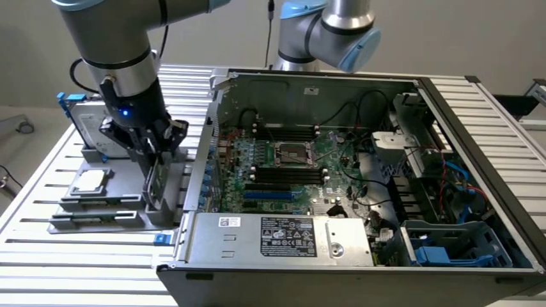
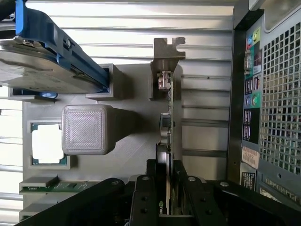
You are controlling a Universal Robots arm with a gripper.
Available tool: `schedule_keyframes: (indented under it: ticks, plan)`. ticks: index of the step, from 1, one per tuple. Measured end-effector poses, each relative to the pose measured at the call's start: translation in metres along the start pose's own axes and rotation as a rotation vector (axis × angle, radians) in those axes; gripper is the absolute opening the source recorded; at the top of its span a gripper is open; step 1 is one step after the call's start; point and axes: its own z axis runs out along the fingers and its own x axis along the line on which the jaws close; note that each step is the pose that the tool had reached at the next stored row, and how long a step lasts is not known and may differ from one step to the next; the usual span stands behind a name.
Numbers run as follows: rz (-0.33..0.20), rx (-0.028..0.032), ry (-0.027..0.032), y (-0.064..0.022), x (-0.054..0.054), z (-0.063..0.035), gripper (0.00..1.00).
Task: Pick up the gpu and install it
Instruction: 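Pick up the gpu and move the gpu toward the slot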
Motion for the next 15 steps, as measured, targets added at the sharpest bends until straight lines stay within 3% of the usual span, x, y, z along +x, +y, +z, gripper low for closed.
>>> schedule_keyframes:
  ticks: [8,15]
  plan:
    - [-0.001,-0.0122,-0.0003,0.0014,0.001,-0.0130,0.26]
    - [-0.001,-0.0189,-0.0005,0.0038,0.002,-0.0354,0.26]
